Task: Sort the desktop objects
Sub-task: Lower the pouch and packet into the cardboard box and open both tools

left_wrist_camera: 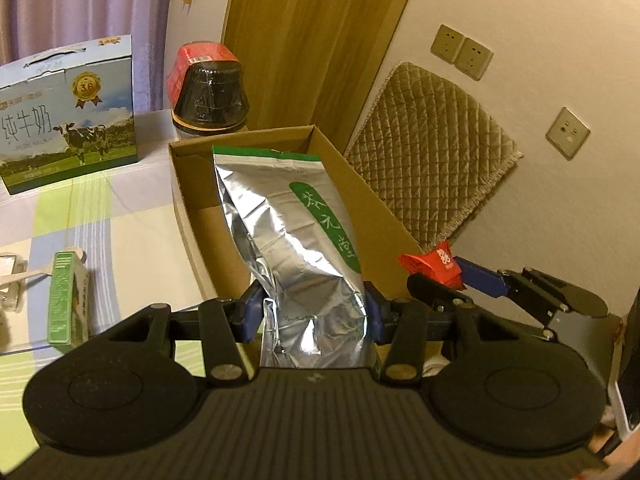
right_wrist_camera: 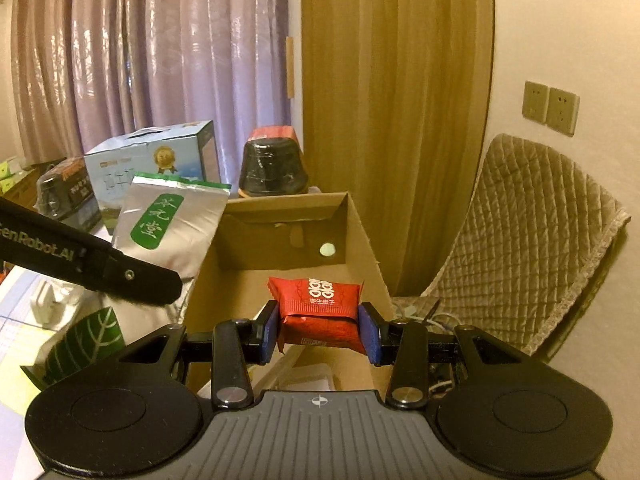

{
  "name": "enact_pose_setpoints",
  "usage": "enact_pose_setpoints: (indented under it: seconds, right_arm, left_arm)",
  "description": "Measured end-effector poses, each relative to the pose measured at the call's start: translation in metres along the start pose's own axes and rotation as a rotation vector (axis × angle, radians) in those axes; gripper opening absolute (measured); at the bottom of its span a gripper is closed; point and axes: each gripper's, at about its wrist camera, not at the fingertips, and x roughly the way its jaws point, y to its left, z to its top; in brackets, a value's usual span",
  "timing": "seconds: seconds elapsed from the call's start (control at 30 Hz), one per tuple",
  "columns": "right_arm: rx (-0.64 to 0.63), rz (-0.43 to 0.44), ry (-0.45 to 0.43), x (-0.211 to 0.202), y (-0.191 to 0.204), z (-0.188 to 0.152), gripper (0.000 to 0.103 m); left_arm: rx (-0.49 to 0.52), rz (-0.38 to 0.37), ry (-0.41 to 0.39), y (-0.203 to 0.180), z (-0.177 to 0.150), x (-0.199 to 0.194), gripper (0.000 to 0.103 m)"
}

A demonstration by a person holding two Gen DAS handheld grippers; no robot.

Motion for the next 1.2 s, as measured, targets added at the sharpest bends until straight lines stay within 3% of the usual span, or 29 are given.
enact_pose_setpoints:
  seconds: [0.43,1.1,1.13,1.2]
  right_arm:
    - [0.013,-0.01,0.022,0.021,-0.009,-0.003,0.039]
    - [0.03,0.024,0.018,0.029,0.003,0.003,0.04]
    - [0.036,0.024,0.014,0.029,0.003,0.004,0.041]
    - [0.05,0.019,0.012,0.03,0.002,0.005,0.064]
  left_arm:
    - [-0.041,0.063,0.01,0.0,0.01,0.038,0.048]
    - [-0.031,0.089,-0.024,0.013,-0.011,0.01,0.047]
    - [-0.031,0.09,-0.024,0.014,-0.012,0.009,0.048]
    - [-0.032,0.09,-0.023,0.015,-0.014,0.006,0.048]
